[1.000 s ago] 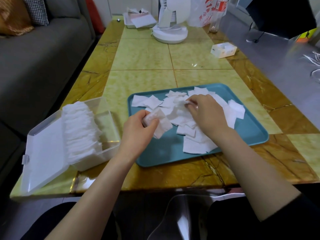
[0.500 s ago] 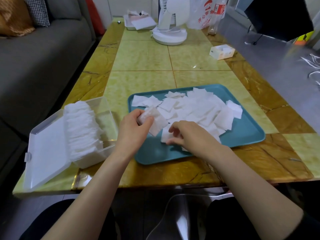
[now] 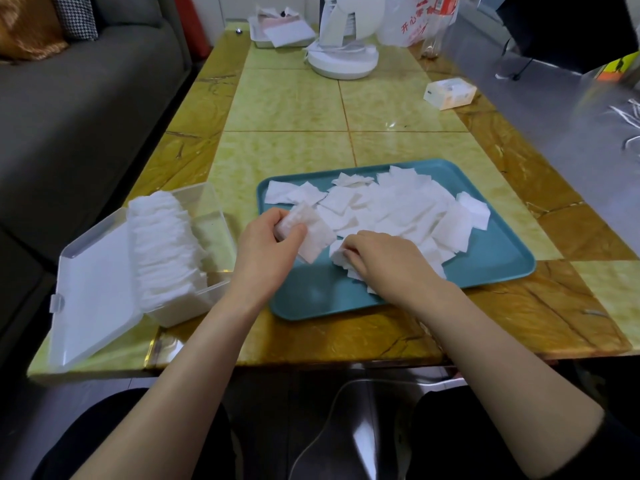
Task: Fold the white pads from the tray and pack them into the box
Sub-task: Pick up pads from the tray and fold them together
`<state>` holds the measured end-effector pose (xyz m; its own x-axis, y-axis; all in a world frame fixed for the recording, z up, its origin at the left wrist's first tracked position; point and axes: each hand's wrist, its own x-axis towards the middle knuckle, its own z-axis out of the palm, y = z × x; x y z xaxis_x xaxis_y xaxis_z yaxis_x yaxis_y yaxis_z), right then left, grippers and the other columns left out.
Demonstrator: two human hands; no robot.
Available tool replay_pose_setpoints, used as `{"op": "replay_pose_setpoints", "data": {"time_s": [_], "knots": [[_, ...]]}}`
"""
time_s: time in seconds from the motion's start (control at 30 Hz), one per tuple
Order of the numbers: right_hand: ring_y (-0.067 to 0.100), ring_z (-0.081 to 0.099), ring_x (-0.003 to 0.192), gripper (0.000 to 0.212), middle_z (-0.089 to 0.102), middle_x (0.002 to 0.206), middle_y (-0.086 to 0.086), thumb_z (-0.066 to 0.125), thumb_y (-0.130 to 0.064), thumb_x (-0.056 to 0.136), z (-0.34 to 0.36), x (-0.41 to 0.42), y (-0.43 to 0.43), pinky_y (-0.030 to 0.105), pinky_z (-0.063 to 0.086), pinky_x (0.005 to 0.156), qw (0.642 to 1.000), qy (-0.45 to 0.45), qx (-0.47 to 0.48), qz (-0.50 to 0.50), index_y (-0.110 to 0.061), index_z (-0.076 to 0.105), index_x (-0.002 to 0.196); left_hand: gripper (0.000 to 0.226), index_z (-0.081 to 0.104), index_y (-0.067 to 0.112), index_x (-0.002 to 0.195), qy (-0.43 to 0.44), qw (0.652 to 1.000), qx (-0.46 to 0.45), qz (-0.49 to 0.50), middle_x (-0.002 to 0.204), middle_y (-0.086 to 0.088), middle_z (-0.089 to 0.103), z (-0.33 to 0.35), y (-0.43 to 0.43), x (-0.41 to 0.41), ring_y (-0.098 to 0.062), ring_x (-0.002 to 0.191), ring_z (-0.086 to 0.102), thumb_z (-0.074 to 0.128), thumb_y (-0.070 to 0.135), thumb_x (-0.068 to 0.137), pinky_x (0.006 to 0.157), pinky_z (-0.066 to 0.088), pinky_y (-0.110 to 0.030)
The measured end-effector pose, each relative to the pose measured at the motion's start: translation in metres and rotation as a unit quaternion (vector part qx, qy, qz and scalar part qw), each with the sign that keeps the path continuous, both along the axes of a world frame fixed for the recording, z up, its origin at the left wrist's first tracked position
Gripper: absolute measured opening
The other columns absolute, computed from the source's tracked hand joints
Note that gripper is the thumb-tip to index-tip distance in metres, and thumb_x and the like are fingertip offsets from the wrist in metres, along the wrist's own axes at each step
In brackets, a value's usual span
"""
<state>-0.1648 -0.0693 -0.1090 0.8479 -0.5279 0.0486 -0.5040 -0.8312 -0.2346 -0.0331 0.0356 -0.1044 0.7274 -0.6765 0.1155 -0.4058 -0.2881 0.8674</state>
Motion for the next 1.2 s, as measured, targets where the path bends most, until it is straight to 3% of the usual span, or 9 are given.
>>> {"op": "replay_pose_setpoints", "data": {"time_s": [0.17, 0.3, 0.47, 0.57, 0.63, 0.77, 0.9, 1.1, 1.2], "knots": [[0.026, 0.058, 0.088, 0.024, 0.064, 0.097, 0.004, 0.037, -0.029, 0.099, 0.002, 0.000, 0.000, 0.032, 0.033, 0.064, 0.999, -0.016, -0.022, -0.027, -0.017, 0.057, 0.106, 0.010, 0.062, 0.008, 0.088, 0.004, 1.000, -0.005, -0.001, 0.071, 0.000, 0.055, 0.000, -0.002, 0.000, -0.012, 0.062, 0.045, 0.057, 0.016, 0.091, 0.051, 0.033, -0.016], [0.023, 0.057, 0.070, 0.018, 0.062, 0.077, 0.002, 0.040, -0.026, 0.099, 0.013, -0.001, -0.001, 0.035, 0.037, 0.060, 0.969, -0.224, -0.005, -0.105, -0.013, 0.052, 0.100, 0.015, 0.052, 0.019, 0.079, 0.003, 1.000, -0.015, 0.018, 0.068, 0.005, 0.051, 0.002, 0.000, -0.001, -0.007, 0.059, 0.044, 0.053, 0.016, 0.093, 0.049, 0.035, -0.012], [0.006, 0.047, 0.062, 0.007, 0.053, 0.072, -0.011, 0.046, -0.018, 0.097, 0.016, 0.001, -0.001, 0.021, 0.038, 0.060, 0.901, -0.392, 0.154, -0.104, -0.017, 0.053, 0.097, 0.005, 0.048, 0.015, 0.093, 0.012, 0.999, -0.017, 0.031, 0.075, 0.009, 0.050, -0.002, -0.002, -0.002, -0.004, 0.067, 0.046, 0.046, 0.017, 0.097, 0.053, 0.035, -0.009], [0.012, 0.055, 0.076, 0.010, 0.061, 0.081, -0.004, 0.050, -0.018, 0.095, 0.009, 0.001, 0.000, 0.027, 0.043, 0.067, 0.940, -0.327, 0.068, -0.070, -0.014, 0.059, 0.097, 0.005, 0.049, 0.016, 0.097, 0.013, 0.999, -0.020, 0.025, 0.079, 0.012, 0.051, -0.004, -0.003, -0.003, -0.005, 0.072, 0.049, 0.045, 0.017, 0.098, 0.060, 0.037, -0.012], [0.016, 0.055, 0.087, 0.012, 0.064, 0.090, 0.000, 0.052, -0.021, 0.094, 0.003, 0.001, 0.000, 0.030, 0.043, 0.072, 0.971, -0.231, 0.036, -0.052, -0.016, 0.062, 0.098, 0.004, 0.049, 0.015, 0.098, 0.023, 0.999, -0.030, 0.027, 0.081, 0.012, 0.052, -0.004, -0.004, -0.003, -0.015, 0.080, 0.053, 0.045, 0.017, 0.098, 0.071, 0.044, -0.026], [0.018, 0.058, 0.092, 0.014, 0.068, 0.096, 0.000, 0.058, -0.029, 0.090, -0.006, 0.004, 0.000, 0.030, 0.042, 0.074, 0.991, -0.076, 0.096, -0.054, -0.019, 0.067, 0.094, 0.005, 0.044, 0.015, 0.101, 0.071, 0.995, -0.054, 0.038, 0.088, 0.012, 0.051, -0.003, -0.005, -0.003, -0.018, 0.092, 0.056, 0.041, 0.018, 0.100, 0.082, 0.054, -0.041], [0.019, 0.060, 0.087, 0.015, 0.068, 0.091, 0.001, 0.056, -0.028, 0.092, -0.004, 0.004, 0.000, 0.030, 0.044, 0.073, 0.987, -0.094, 0.113, -0.061, -0.017, 0.065, 0.092, 0.005, 0.043, 0.015, 0.102, 0.141, 0.987, -0.074, 0.022, 0.092, 0.009, 0.051, -0.001, -0.005, -0.007, -0.012, 0.090, 0.058, 0.039, 0.016, 0.101, 0.074, 0.057, -0.034], [0.027, 0.059, 0.086, 0.009, 0.065, 0.089, 0.007, 0.046, -0.023, 0.097, -0.004, 0.005, -0.003, 0.040, 0.047, 0.078, 0.971, -0.162, 0.150, -0.093, -0.015, 0.051, 0.097, 0.017, 0.042, 0.024, 0.084, 0.113, 0.992, -0.058, 0.021, 0.085, 0.007, 0.052, -0.006, -0.007, -0.004, -0.011, 0.080, 0.056, 0.041, 0.017, 0.100, 0.083, 0.054, -0.045], [0.022, 0.059, 0.086, 0.001, 0.062, 0.087, 0.001, 0.049, -0.018, 0.095, -0.003, 0.005, -0.004, 0.033, 0.046, 0.076, 0.960, -0.188, 0.184, -0.093, -0.019, 0.050, 0.095, 0.004, 0.043, 0.016, 0.099, 0.118, 0.991, -0.055, 0.025, 0.088, 0.008, 0.050, -0.006, -0.007, -0.004, -0.009, 0.081, 0.055, 0.039, 0.017, 0.100, 0.071, 0.054, -0.025]]}}
